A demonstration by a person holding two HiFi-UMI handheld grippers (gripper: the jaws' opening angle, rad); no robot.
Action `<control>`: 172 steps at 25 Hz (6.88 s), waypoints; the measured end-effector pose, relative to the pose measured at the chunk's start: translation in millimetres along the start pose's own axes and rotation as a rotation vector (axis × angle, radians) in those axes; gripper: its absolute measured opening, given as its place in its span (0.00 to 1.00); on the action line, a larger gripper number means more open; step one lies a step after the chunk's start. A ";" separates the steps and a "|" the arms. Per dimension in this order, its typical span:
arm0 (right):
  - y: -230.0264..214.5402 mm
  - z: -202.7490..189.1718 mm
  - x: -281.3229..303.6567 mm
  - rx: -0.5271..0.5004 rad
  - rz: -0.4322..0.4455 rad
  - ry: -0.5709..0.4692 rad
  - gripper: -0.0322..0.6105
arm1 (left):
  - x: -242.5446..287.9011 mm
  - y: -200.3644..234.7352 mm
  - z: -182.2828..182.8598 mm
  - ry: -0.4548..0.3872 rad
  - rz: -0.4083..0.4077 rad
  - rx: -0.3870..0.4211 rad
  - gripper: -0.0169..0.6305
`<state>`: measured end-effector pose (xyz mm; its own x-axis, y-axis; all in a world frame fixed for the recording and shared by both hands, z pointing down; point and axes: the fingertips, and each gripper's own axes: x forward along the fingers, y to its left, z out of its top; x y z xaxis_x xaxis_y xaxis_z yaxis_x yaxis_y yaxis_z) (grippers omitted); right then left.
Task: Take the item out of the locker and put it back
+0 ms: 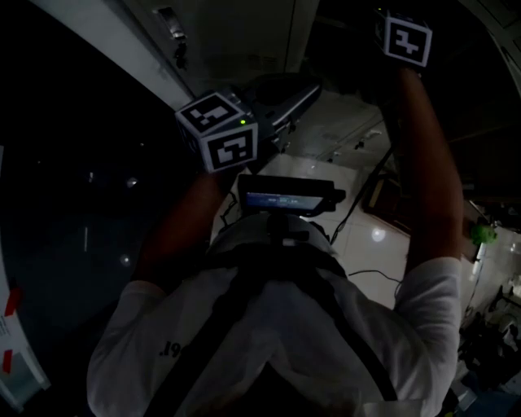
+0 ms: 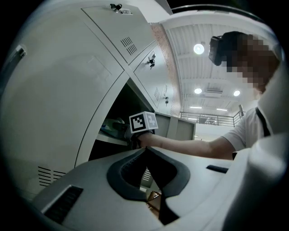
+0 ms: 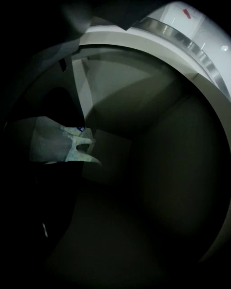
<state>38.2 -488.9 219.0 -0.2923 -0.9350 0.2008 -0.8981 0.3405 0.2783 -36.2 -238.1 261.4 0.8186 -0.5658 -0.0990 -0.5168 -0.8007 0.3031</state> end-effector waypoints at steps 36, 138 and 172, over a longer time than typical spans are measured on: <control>16.3 6.7 -115.7 0.066 0.011 -0.149 0.47 | -21.7 -28.4 -21.0 -0.002 -0.046 -0.041 0.03; 178.9 -224.5 -320.6 0.464 0.116 0.220 0.05 | -151.6 -71.9 -155.2 0.218 -0.140 -0.382 0.03; 129.2 -288.0 -493.1 0.480 0.302 0.156 0.05 | -133.7 -263.4 -215.6 0.146 0.031 -0.316 0.03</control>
<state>160.9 44.6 426.4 -0.5393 -0.7655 0.3510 -0.8414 0.4726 -0.2621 44.5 90.9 399.1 0.8426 -0.5367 0.0443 -0.4574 -0.6698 0.5849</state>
